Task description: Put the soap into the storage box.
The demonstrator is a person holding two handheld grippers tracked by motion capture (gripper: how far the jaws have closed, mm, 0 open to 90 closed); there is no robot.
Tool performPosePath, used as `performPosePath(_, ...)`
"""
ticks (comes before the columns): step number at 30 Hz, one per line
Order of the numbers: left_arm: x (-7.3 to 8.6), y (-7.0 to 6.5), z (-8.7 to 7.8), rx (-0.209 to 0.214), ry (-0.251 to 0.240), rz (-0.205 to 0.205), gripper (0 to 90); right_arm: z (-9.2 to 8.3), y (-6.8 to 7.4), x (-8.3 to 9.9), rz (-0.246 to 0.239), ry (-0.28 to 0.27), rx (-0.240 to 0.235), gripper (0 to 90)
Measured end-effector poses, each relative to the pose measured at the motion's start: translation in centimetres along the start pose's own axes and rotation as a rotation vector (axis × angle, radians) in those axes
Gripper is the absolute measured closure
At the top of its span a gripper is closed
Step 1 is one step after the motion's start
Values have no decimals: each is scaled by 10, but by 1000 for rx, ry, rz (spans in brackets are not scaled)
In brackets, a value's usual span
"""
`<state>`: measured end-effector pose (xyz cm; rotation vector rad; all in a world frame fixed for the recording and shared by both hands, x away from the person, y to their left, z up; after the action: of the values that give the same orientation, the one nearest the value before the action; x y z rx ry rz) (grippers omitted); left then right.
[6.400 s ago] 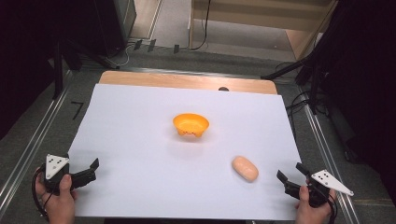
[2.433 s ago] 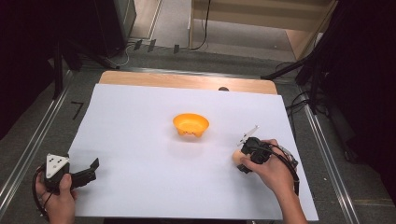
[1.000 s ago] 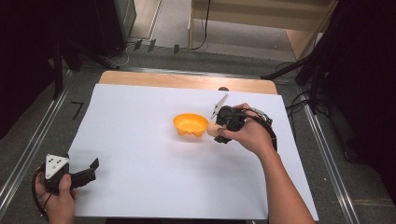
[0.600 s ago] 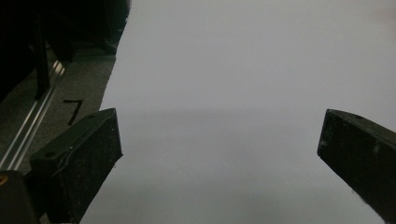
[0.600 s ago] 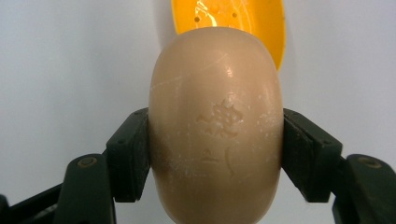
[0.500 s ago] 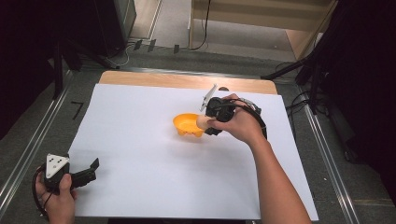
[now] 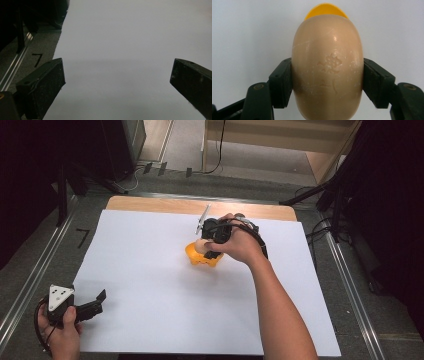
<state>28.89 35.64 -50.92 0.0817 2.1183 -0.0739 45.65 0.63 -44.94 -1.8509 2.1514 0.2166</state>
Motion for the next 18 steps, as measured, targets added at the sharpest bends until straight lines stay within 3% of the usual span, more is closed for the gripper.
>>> performPosePath(8, 0, 0, 0, 3, -2, -2, 0, 16, 0, -6, -18, 43, -20, 328)
performPosePath(14, 0, 0, 0, 4, 3, -1, 1, 25, 1, -7, -17, 47, -58, 327)
performPosePath(18, 0, 0, 0, 4, 1, -3, 1, 29, -2, -5, 9, 67, -58, 327)
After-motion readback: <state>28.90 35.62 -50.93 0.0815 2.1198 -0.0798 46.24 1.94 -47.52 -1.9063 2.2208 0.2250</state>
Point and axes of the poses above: each handheld gripper's, and its own axes: z roughly forward along the jaws, x roughly out of its underside, y roughly to its left, the point moved 9 cm from there along z, roughly forward along the jaws, and after that the axes turned 1 degree about y, right-handed, at the moved point
